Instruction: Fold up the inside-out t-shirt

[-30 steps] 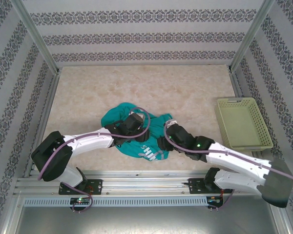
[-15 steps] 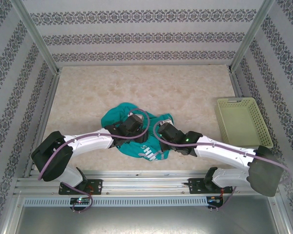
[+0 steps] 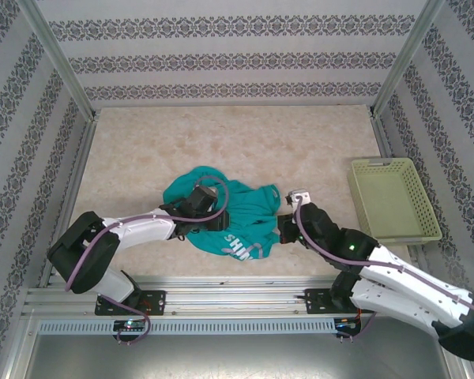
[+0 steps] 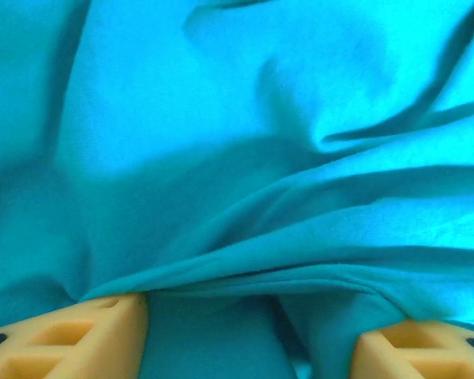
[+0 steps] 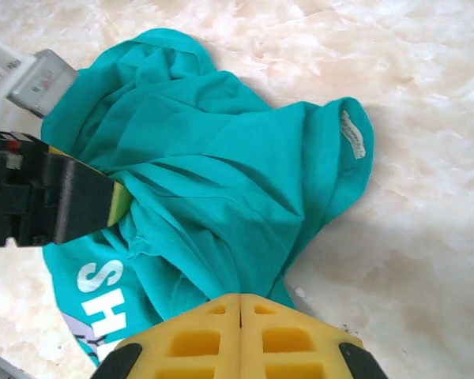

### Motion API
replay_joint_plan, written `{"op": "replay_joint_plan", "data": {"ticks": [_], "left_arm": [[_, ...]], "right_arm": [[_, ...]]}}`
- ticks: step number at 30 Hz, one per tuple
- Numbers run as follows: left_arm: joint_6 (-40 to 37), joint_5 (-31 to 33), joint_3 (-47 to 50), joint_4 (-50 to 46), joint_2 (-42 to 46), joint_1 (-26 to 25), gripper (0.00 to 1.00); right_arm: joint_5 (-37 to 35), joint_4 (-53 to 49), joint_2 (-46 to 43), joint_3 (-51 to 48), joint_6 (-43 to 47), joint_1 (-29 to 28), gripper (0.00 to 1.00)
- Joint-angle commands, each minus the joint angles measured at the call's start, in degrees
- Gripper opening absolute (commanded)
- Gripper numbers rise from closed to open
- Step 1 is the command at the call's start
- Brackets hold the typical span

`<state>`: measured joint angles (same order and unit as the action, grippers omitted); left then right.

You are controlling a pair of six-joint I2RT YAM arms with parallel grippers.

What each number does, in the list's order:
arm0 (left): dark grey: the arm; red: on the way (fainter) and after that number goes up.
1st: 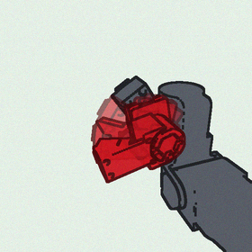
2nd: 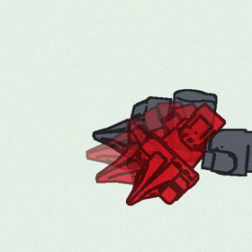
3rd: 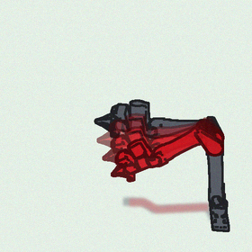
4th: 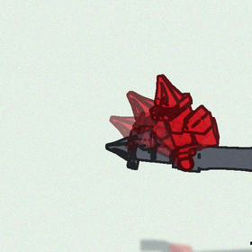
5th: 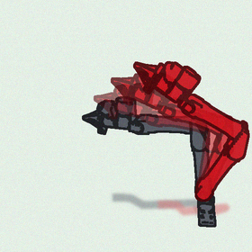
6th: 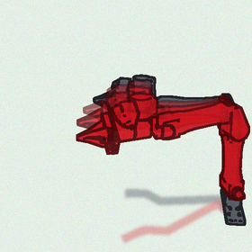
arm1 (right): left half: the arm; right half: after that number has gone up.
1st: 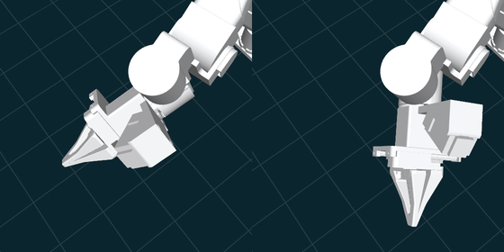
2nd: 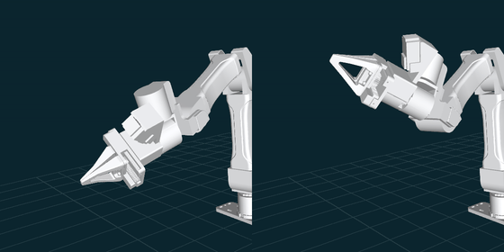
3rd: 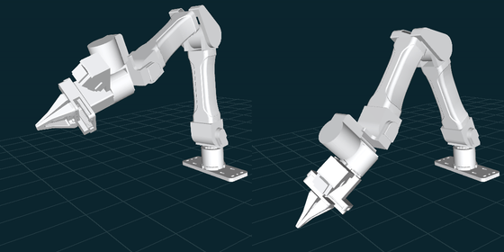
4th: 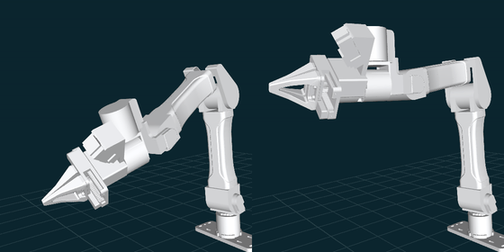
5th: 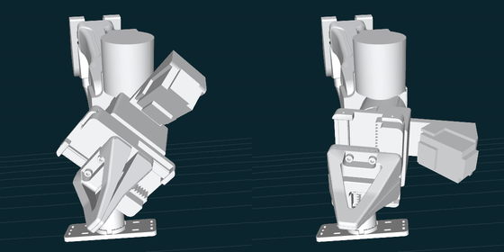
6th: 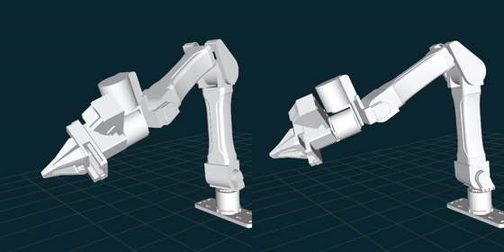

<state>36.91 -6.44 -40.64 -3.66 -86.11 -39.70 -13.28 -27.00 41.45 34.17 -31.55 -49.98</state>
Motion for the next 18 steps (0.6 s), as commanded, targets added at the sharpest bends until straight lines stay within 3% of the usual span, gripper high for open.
{"op": "replay_joint_plan", "data": {"ticks": [1, 8, 18], "left_arm": [[-0.84, 0.3, -1.38, -1.96, 1.08, -0.21, 0.58], [-7.9, 13.29, -7.74, -10.46, 7.65, -11.9, 0.63], [-11.88, 16.22, -13.03, -9.78, 0.68, -19.7, 0.6]], "right_arm": [[3.38, 3.04, -0.76, -2.85, -1.2, 2.24, 0.0], [7.42, 8.55, 3.79, -1.3, -1.64, 2.3, 0.0], [9.85, 10.09, 5.02, 1.32, -1.66, 2.08, 0.0]]}}
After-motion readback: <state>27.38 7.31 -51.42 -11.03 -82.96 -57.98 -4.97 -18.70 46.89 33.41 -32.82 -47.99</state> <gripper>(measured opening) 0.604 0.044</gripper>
